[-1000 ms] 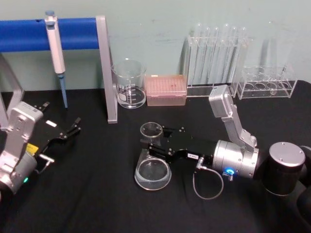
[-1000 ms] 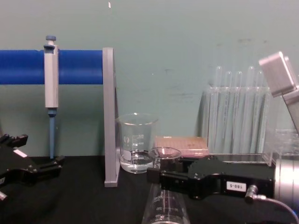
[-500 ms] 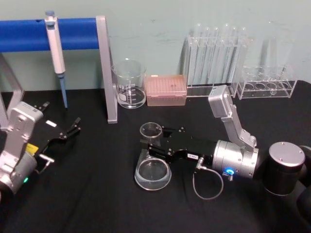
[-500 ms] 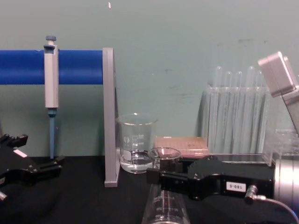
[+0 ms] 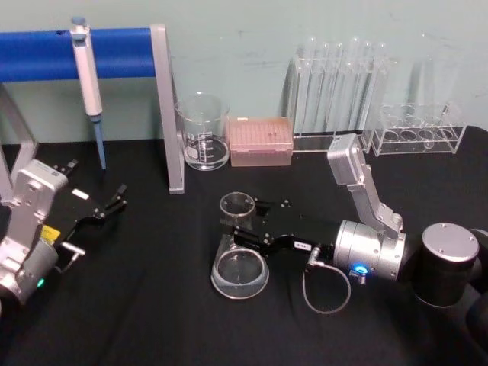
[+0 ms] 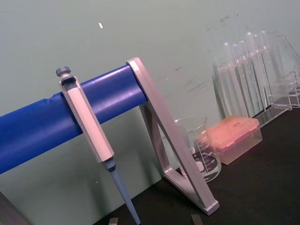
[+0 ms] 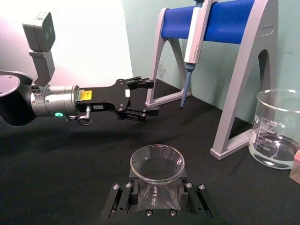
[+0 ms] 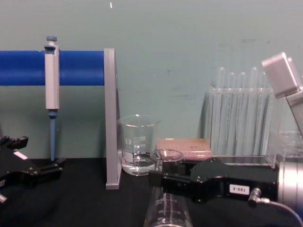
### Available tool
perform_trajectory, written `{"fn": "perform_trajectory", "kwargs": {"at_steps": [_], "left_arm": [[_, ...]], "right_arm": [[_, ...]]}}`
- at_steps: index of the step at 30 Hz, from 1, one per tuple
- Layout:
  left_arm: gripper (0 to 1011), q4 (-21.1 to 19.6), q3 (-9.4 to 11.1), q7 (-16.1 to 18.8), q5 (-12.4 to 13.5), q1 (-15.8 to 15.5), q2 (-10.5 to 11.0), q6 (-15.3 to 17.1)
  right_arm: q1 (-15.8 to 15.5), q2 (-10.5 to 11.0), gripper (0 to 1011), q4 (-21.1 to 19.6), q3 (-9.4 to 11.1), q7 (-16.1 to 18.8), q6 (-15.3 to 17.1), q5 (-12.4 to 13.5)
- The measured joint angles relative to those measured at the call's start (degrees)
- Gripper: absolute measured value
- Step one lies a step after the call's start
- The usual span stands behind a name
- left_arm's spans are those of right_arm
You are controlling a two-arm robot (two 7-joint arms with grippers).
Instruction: Grasp the erlenmeyer flask with one hand, shake it three times, then place it back.
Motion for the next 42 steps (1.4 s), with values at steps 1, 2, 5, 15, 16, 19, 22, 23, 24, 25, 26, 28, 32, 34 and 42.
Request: {"fn": "perform_trajectory", "kwargs": {"at_steps": [1, 2, 5, 15, 16, 19, 22, 23, 24, 25, 26, 28, 32, 34, 42], "left_arm": [[1001, 0.0, 0.0, 0.0, 0.0, 0.0, 0.0, 0.0], [1001, 0.0, 0.0, 0.0, 0.0, 0.0, 0.0, 0.0], [1001, 0.0, 0.0, 0.0, 0.0, 0.0, 0.0, 0.0], [1001, 0.0, 0.0, 0.0, 0.0, 0.0, 0.0, 0.0], [1001, 0.0, 0.0, 0.0, 0.0, 0.0, 0.0, 0.0], [1001, 0.0, 0.0, 0.0, 0.0, 0.0, 0.0, 0.0], [1001, 0.0, 0.0, 0.0, 0.0, 0.0, 0.0, 0.0], [1001, 0.0, 0.0, 0.0, 0.0, 0.0, 0.0, 0.0], [1001, 0.0, 0.0, 0.0, 0.0, 0.0, 0.0, 0.0], [1001, 0.0, 0.0, 0.0, 0.0, 0.0, 0.0, 0.0], [1001, 0.0, 0.0, 0.0, 0.0, 0.0, 0.0, 0.0], [1001, 0.0, 0.0, 0.0, 0.0, 0.0, 0.0, 0.0], [1001, 0.0, 0.0, 0.0, 0.0, 0.0, 0.0, 0.0], [1001, 0.0, 0.0, 0.0, 0.0, 0.0, 0.0, 0.0], [1001, 0.0, 0.0, 0.0, 0.0, 0.0, 0.0, 0.0]], "right_arm": [[0.0, 0.0, 457, 0.0, 0.0, 0.0, 0.0, 0.0], [-0.1, 0.0, 486, 0.1, -0.1, 0.0, 0.4, -0.4], [-0.1, 0.0, 583, 0.1, -0.1, -0.1, 0.4, -0.4], [-0.1, 0.0, 873, 0.1, -0.1, -0.1, 0.3, -0.2], [-0.1, 0.0, 907, 0.1, -0.1, -0.1, 0.3, -0.2], [-0.1, 0.0, 955, 0.1, -0.1, -0.1, 0.2, -0.2], [-0.1, 0.0, 1003, 0.1, 0.0, -0.1, 0.2, -0.2], [-0.1, 0.0, 1000, 0.1, 0.0, -0.1, 0.2, -0.2], [-0.1, 0.0, 1000, 0.0, 0.0, -0.1, 0.2, -0.2], [-0.1, 0.0, 1000, 0.0, 0.0, -0.1, 0.1, -0.1], [-0.1, 0.0, 1000, 0.0, 0.0, -0.1, 0.1, -0.1], [-0.1, 0.0, 1000, 0.0, 0.0, -0.1, 0.1, -0.1], [-0.1, 0.0, 1000, 0.0, 0.0, -0.1, 0.1, -0.1], [-0.1, 0.0, 1000, 0.0, 0.0, -0.1, 0.1, -0.1], [-0.1, 0.1, 1000, -0.1, 0.0, -0.1, 0.3, 0.0]]}}
